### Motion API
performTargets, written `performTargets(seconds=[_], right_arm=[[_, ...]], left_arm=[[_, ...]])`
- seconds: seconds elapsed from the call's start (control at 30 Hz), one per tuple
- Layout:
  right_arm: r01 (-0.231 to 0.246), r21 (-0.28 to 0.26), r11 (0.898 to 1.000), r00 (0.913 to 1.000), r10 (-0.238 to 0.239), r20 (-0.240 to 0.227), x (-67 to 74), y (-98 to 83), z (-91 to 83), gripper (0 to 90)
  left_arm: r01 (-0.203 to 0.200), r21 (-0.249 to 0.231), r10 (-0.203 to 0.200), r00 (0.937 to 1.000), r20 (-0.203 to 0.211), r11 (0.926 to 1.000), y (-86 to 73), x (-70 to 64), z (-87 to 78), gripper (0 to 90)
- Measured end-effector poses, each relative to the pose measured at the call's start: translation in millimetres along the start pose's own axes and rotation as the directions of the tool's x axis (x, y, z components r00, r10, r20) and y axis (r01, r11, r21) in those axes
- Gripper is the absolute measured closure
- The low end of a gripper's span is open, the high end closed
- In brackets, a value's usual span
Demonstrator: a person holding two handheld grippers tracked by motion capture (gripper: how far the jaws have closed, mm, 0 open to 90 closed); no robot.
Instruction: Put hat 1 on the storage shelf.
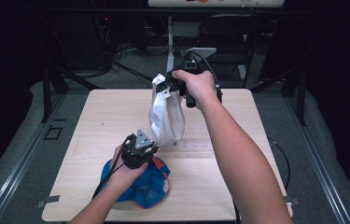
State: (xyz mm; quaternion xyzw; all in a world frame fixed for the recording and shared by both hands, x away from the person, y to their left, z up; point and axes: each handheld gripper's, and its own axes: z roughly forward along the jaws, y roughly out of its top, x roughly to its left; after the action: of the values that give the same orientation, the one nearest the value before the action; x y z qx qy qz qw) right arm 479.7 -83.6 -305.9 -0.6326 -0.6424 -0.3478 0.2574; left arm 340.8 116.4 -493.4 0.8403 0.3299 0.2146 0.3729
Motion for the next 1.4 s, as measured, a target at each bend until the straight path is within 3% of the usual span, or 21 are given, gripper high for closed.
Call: performTargets(seconds=[0.13,0.23,0.5,0.73,0.87,1.0,1.2,1.23,1.4], right_arm=[[0.003,0.001,1.0,1.0,-0.003,-0.005,0.9,-0.8,-0.9,78.8],[0.006,0.002,1.0,1.0,-0.006,-0.006,3.0,-1.8,-0.9,79.0],[0.007,0.0,1.0,1.0,-0.007,0.003,5.3,-2.7,-1.5,79.1],[0.011,0.003,1.0,0.9999,-0.011,0.004,5.2,-2.5,0.9,79.1],[0.016,0.003,1.0,0.9999,-0.016,0.004,7.6,-3.8,1.8,79.2],[0.02,-0.003,1.0,0.9998,-0.02,0.004,9.9,-3.2,-0.7,79.2],[0.021,0.003,1.0,0.9998,-0.021,0.003,9.8,-3.4,5.6,79.2],[0.023,0.006,1.0,0.9997,-0.023,0.003,10.4,-3.5,7.5,79.1],[0.033,0.017,0.999,0.9994,-0.033,0.007,10.1,-3.5,12.0,79.0]], left_arm=[[0.011,-0.004,-0.011,0.9999,0.008,0.9999,-1.4,5.5,-3.5,80.1],[-0.013,-0.02,0.014,0.9999,0.008,0.9997,-2.2,8.2,-8.8,82.2],[-0.008,-0.044,0.011,0.9981,0.06,0.999,-7.0,21.0,-8.9,82.5],[0.009,-0.043,-0.006,0.997,0.077,0.999,-8.3,24.6,-7.8,81.9],[-0.017,-0.048,0.021,0.9959,0.088,0.9987,-7.6,25.5,-8.0,82.1],[0.025,-0.055,-0.018,0.9924,0.122,0.9982,-6.7,30.2,-6.6,81.5],[0.03,-0.057,-0.024,0.9935,0.112,0.9979,-10.9,31.3,-6.9,82.2],[0.052,-0.059,-0.046,0.993,0.109,0.9969,-14.6,32.4,-7.2,82.4],[0.09,-0.039,-0.085,0.9908,0.105,0.9952,-21.8,35.5,-10.3,82.9]])
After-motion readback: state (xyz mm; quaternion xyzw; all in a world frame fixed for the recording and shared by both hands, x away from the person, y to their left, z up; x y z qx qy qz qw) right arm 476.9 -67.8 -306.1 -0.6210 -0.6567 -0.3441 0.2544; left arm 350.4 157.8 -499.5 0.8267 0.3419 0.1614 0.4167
